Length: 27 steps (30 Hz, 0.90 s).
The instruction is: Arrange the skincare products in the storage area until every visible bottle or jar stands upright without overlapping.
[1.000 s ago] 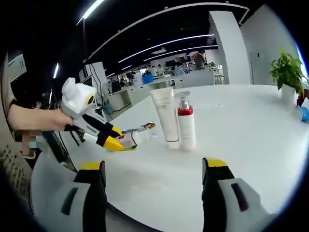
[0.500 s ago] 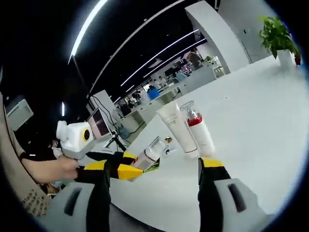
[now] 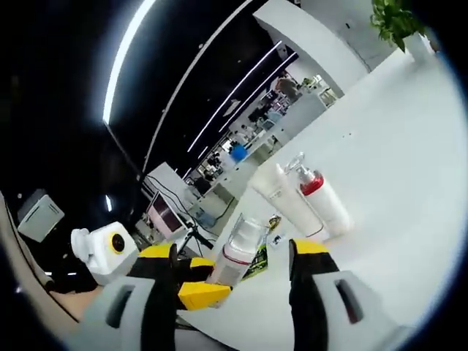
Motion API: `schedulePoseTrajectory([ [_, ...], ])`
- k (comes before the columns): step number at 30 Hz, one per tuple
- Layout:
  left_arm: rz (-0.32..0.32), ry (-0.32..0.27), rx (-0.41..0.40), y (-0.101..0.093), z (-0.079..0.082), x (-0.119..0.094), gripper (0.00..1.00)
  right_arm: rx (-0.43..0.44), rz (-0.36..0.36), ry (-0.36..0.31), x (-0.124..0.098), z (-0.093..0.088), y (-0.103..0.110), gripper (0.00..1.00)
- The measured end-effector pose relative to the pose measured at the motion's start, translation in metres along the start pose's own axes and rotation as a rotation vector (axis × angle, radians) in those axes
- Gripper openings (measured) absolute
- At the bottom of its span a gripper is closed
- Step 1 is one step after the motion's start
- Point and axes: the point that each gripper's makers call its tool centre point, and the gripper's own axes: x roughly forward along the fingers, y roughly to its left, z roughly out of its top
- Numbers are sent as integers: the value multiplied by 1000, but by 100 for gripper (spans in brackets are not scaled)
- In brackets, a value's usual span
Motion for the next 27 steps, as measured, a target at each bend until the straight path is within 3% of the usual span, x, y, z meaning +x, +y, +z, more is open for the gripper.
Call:
schedulePoseTrajectory([
  [5,6,-18,35,-6,5,0,17,86,5,-30,2,6,-2,46],
  [15,3,-29,100,-12,13,5,17,104,-9,-51,2,15,-9,23],
  [21,-19,-19,90,-15,12,10,17,114,0,-51,1,17,-10,21],
  [26,-73,-19,82,-20,10,11,18,1,71,7,-1,21,0,19],
  [27,-110,-10,92,-25,8,12,19,-39,88,29,-2,20,2,19],
])
